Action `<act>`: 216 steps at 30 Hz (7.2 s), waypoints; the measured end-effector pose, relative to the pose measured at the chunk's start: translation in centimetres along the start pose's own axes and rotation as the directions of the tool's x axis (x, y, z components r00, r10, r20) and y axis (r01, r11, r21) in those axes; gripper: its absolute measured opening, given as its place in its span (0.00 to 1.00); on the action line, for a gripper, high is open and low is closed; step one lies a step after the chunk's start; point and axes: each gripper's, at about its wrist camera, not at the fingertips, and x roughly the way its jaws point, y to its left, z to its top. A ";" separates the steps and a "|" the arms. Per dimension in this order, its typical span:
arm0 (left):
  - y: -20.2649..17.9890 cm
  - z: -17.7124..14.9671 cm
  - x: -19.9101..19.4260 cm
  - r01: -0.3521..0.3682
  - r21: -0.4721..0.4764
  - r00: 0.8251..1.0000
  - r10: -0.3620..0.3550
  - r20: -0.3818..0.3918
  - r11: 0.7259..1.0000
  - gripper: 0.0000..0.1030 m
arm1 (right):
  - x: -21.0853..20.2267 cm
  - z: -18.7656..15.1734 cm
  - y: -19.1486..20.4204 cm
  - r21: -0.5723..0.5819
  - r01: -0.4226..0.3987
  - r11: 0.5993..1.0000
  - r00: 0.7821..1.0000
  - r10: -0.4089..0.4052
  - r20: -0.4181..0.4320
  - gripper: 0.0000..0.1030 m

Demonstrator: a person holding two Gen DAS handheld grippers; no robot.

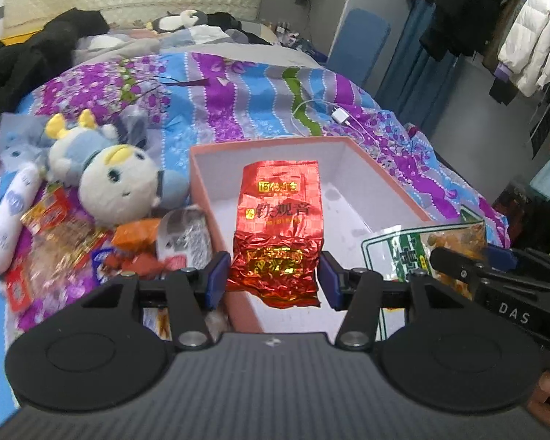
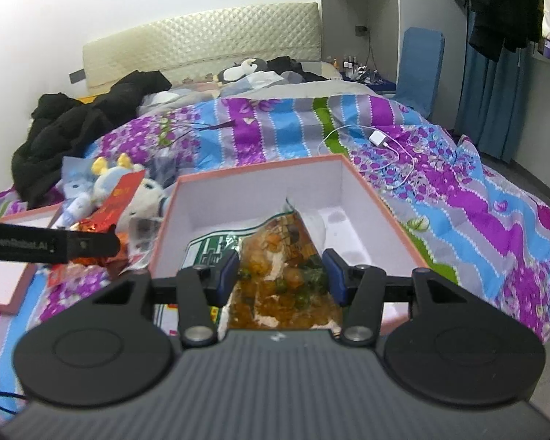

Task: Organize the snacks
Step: 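Open the left tool over the box while the right tool releases the green bag, then withdraw both open tools from the deep pink box, then grasp the blue snack bag with the left tool while the right reaches the clear bag, then lift the blue bag with the left tool while the right tool grasps the clear bag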

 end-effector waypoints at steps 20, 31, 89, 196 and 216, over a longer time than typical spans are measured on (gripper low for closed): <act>1.0 2.5 13.8 0.002 -0.005 0.990 -0.003 -0.142 1.000 0.57 | 12.6 -1.1 -3.0 0.066 0.014 0.998 0.979 0.000 -0.202 0.57; 1.4 2.1 7.7 0.004 -0.008 0.998 -0.005 -0.061 1.000 0.74 | 8.7 -0.6 -2.3 0.061 0.028 0.998 0.989 -0.019 -0.147 0.77; 10.7 -19.5 -18.9 -0.166 -0.284 0.976 0.198 0.087 0.944 0.79 | -9.2 -10.8 15.0 -0.216 -0.163 0.963 0.987 0.159 -0.034 0.76; 21.5 -25.3 -8.5 -0.170 -0.426 0.983 0.124 -0.134 0.889 0.70 | 1.2 -17.5 22.2 -0.455 -0.339 0.824 0.940 0.281 -0.192 0.76; 20.9 -24.2 -5.5 -0.202 -0.342 0.977 0.164 -0.137 0.918 0.72 | 6.3 -15.9 19.2 -0.181 -0.372 0.910 0.912 0.322 -0.254 0.80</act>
